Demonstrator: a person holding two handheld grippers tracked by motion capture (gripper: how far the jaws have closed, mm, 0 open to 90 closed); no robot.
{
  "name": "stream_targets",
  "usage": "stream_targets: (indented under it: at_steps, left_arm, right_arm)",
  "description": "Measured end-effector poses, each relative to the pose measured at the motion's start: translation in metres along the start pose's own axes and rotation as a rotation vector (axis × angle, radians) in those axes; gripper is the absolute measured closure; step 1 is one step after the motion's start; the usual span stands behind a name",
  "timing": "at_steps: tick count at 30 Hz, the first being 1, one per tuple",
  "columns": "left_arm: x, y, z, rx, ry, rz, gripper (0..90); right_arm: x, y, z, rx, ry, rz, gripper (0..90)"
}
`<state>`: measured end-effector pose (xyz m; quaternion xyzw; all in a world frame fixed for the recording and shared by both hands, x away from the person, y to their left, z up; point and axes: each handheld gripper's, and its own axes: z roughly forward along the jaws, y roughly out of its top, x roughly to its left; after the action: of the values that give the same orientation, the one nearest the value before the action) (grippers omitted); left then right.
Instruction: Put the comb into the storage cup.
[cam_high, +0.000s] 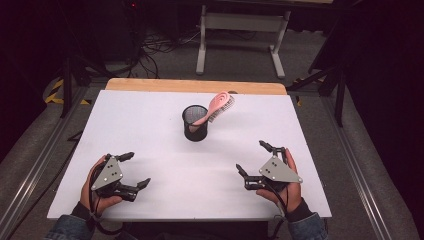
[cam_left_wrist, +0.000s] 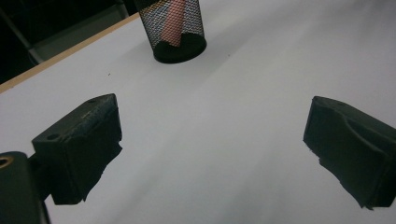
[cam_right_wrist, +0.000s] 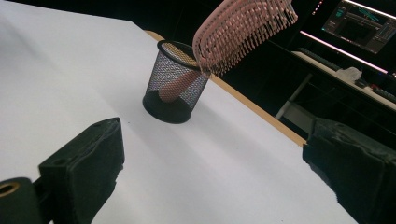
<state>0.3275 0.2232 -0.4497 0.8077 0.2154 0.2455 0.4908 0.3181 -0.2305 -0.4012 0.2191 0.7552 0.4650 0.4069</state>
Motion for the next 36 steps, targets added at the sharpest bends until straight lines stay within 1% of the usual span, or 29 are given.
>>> stream_targets:
  at_steps: [10,13,19,23,27,29,32,34,36]
  left_arm:
    - [0.0,0.0,0.001,-0.004,-0.004,0.001,5.2]
    - [0.001,0.0,0.001,-0.005,-0.004,-0.001,5.2]
    - [0.001,0.0,-0.001,-0.01,-0.004,-0.005,5.2]
    - [0.0,0.001,0.0,-0.007,-0.005,0.003,5.1]
    - [0.001,0.001,0.0,-0.013,-0.006,0.0,5.1]
    - [0.001,0.002,0.001,-0.011,-0.01,0.0,5.1]
    - [0.0,0.003,0.004,-0.008,-0.017,0.008,5.1]
    - [0.0,0.003,0.004,-0.006,-0.019,0.009,5.0]
    - [0.0,0.003,0.004,-0.012,-0.016,0.004,5.0]
  right_arm:
    - [-0.005,-0.015,-0.005,0.016,-0.01,0.005,5.2]
    - [-0.006,-0.021,-0.007,0.032,-0.02,-0.003,5.2]
    - [-0.01,-0.036,-0.008,0.065,-0.028,0.021,4.5]
    - [-0.012,-0.044,-0.011,0.075,-0.04,0.027,4.5]
    - [-0.017,-0.052,-0.016,0.083,-0.052,0.046,4.1]
    - [-0.02,-0.057,-0.019,0.083,-0.058,0.071,4.1]
    - [-0.022,-0.065,-0.023,0.091,-0.064,0.089,4.1]
    - [-0.023,-0.069,-0.025,0.104,-0.072,0.083,4.0]
    - [-0.024,-0.072,-0.026,0.111,-0.076,0.09,4.0]
